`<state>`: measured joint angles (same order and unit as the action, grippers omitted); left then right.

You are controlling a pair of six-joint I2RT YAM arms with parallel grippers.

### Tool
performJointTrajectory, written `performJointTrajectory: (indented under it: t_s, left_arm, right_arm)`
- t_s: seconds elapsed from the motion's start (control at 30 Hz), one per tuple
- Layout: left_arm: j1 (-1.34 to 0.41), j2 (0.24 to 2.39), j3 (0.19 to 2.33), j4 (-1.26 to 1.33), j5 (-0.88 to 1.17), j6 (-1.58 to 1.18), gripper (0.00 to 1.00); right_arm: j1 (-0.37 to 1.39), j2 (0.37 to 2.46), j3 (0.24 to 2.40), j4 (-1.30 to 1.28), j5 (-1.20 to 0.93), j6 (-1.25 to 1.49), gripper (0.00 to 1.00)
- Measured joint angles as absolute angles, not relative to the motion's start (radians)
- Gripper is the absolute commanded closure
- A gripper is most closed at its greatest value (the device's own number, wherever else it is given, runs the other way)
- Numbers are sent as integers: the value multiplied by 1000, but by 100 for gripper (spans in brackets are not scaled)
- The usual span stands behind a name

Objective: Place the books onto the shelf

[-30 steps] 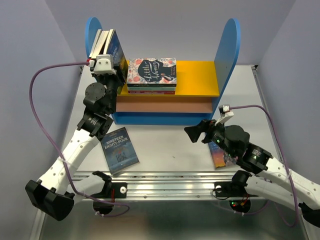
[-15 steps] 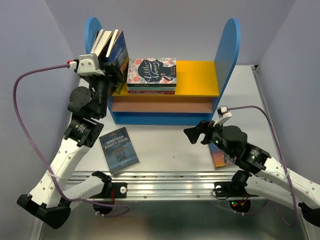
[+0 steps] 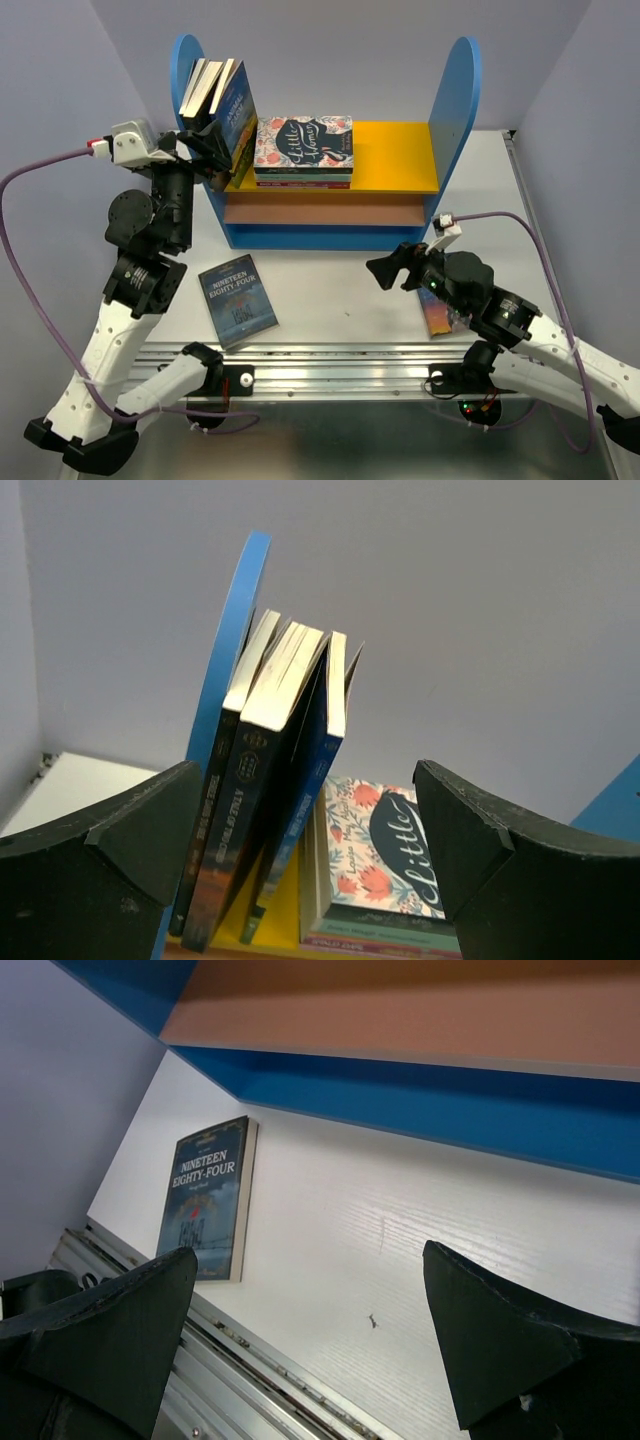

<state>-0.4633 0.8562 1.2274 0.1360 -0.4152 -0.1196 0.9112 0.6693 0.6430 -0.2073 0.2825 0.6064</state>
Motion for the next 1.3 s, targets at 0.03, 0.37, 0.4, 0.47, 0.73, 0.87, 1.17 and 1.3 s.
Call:
performJointTrajectory:
  t_s: [0.03, 0.37, 0.4, 0.47, 0.73, 0.87, 1.17, 1.3]
  left_arm:
    - [-463, 847, 1227, 104, -415, -154, 1]
    - [-463, 805, 1251, -105, -368, -342, 1]
    - [-463, 835, 1293, -141, -369, -353, 1]
    - [-462, 892, 1346, -169, -365, -366, 1]
    - [-440, 973, 1381, -313, -325, -410, 1]
    - [-427, 975, 1429, -352, -314, -410, 1]
    - [-389, 974, 1451, -366, -291, -405, 1]
    - [-378, 991, 1451, -365, -269, -400, 1]
  right_arm:
    - [911, 669, 642, -207, 281, 606, 0]
    - [911, 692, 638, -210, 256, 606, 0]
    - [911, 694, 639, -209, 253, 606, 0]
    - [911, 695, 638, -210, 250, 606, 0]
    - [911, 696, 638, -209, 246, 606, 0]
    - [911, 697, 638, -209, 246, 606, 0]
    - [911, 707, 638, -210, 246, 606, 0]
    - [911, 707, 639, -210, 246, 606, 0]
